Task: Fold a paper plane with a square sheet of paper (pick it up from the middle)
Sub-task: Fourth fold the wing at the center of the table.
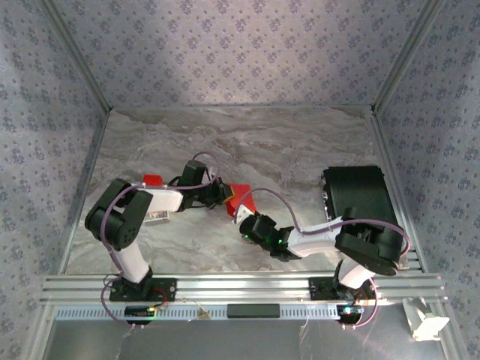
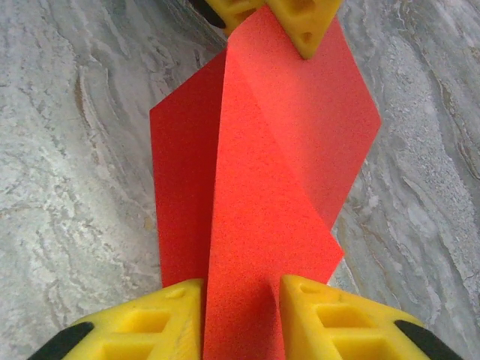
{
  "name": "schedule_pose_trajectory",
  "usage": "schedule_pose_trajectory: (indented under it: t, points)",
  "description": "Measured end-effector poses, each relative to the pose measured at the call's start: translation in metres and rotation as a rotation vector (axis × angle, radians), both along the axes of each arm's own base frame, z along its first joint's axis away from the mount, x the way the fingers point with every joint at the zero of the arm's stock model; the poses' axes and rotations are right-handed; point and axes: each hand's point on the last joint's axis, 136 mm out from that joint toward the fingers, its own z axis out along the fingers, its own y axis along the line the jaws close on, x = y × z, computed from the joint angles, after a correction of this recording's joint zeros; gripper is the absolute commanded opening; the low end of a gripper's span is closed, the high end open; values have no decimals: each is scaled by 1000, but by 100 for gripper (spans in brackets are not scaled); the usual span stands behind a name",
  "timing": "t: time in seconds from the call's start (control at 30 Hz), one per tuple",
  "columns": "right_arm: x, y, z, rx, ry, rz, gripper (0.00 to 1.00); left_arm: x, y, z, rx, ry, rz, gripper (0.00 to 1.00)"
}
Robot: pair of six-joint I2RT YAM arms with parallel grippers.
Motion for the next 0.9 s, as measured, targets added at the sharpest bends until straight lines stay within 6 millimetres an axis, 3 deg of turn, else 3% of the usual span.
schedule_pose_trajectory:
  t: [0.23, 0.53, 0.9]
  points:
    - [0, 2, 0, 25, 19, -1, 26, 1, 1, -1, 6, -2, 7, 4]
    - [2, 1, 0, 34, 22, -14, 32, 0, 2, -3, 15, 7, 10, 4]
    - [3, -1, -1, 31, 19, -23, 23, -1, 3, -4, 20, 13, 12, 4]
